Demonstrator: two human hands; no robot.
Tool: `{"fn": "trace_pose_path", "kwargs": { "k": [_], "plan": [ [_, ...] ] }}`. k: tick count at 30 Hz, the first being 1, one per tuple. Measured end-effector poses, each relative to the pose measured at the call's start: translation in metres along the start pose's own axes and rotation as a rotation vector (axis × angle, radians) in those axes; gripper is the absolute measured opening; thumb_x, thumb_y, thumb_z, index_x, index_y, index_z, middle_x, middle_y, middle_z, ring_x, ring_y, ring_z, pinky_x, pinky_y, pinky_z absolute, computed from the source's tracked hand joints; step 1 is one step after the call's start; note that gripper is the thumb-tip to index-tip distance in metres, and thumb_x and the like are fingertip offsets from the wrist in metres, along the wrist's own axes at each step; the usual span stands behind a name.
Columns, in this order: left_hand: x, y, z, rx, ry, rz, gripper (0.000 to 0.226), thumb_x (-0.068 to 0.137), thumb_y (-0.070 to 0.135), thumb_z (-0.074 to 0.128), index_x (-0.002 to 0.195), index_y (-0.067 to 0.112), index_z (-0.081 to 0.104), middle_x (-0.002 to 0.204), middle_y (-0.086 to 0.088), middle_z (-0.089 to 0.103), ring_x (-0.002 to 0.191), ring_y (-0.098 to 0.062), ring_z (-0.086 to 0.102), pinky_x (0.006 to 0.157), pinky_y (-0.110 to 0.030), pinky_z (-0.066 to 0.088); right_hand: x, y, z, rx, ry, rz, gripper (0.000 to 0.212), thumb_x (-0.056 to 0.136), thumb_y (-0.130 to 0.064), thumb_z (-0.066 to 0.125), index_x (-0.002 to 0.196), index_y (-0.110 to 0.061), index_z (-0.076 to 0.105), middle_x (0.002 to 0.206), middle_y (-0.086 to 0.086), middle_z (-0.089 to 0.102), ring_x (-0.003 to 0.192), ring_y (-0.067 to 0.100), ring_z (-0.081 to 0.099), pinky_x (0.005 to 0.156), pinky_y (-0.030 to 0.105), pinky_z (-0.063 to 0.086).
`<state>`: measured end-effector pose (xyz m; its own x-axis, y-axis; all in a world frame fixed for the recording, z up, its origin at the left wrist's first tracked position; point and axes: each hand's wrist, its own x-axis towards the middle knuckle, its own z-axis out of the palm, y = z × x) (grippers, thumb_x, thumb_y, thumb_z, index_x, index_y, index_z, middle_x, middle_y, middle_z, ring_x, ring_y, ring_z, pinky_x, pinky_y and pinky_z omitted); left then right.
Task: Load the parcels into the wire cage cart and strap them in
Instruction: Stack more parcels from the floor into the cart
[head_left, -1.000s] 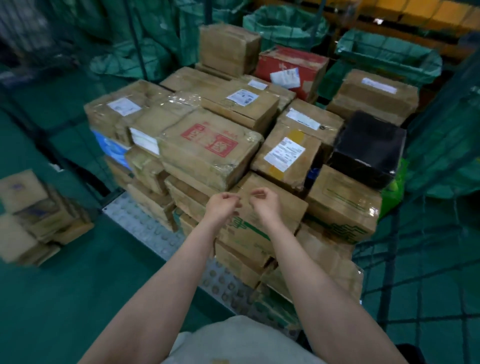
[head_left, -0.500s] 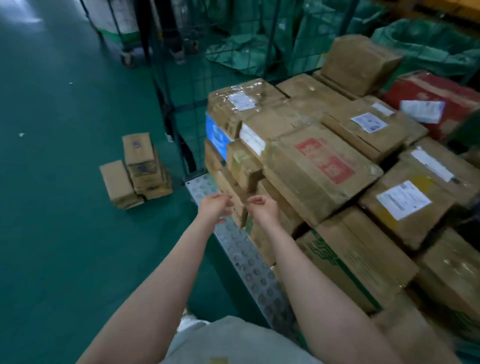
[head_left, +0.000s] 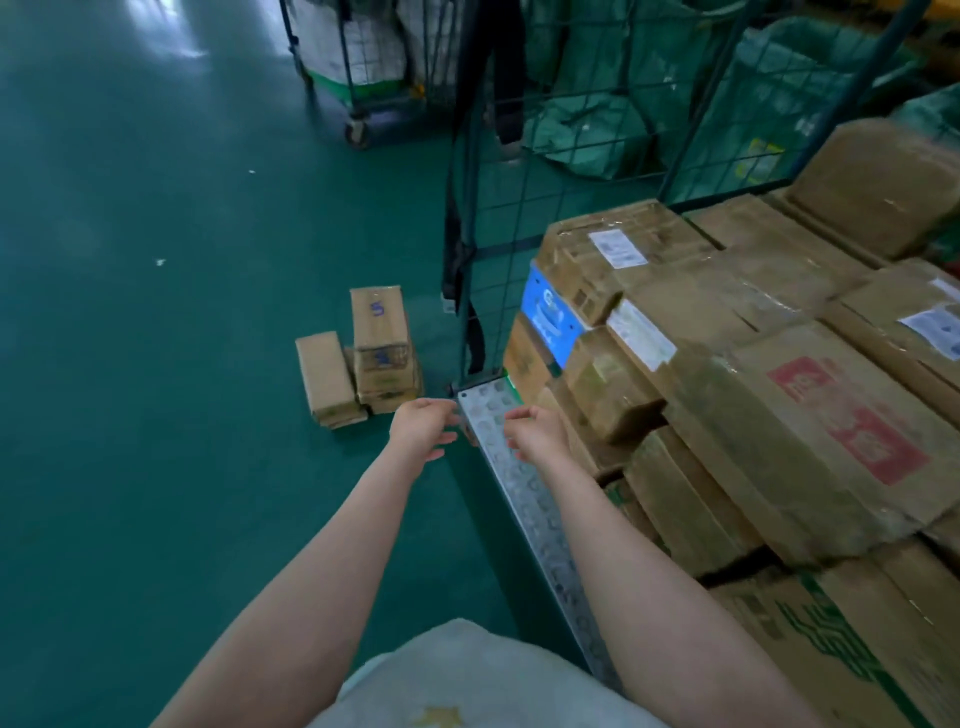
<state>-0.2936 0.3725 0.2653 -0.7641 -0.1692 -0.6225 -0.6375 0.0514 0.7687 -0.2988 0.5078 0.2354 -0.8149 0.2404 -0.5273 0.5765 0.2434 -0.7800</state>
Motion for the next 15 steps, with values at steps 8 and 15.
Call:
{"fn": "trace_pose_path", "kwargs": {
  "k": [8,15],
  "plan": [
    [0.035,0.009,-0.065,-0.077,0.085,-0.054,0.021,0.098,0.017,0.041,0.107,0.017,0.060,0.104,-0.001,0.062,0.089,-0.019,0.058,0.078,-0.030,0.039,0.019,-0.041,0.072,-0.119,-0.144,0.038,0.022,0.084,-0.004,0.052,0.071,-0.020,0.051,0.073,-0.001,0.056,0.058,0.012,0.053,0.048,0.021,0.039],
    [0.068,0.021,-0.107,-0.135,0.159,-0.095,0.021,0.094,0.017,0.046,0.106,0.017,0.064,0.103,0.000,0.064,0.082,-0.016,0.059,0.068,-0.027,0.041,0.052,-0.063,0.116,-0.178,-0.251,0.044,0.021,0.087,-0.005,0.053,0.075,-0.022,0.054,0.091,0.004,0.063,0.062,0.013,0.055,0.052,0.022,0.043]
  ]
}}
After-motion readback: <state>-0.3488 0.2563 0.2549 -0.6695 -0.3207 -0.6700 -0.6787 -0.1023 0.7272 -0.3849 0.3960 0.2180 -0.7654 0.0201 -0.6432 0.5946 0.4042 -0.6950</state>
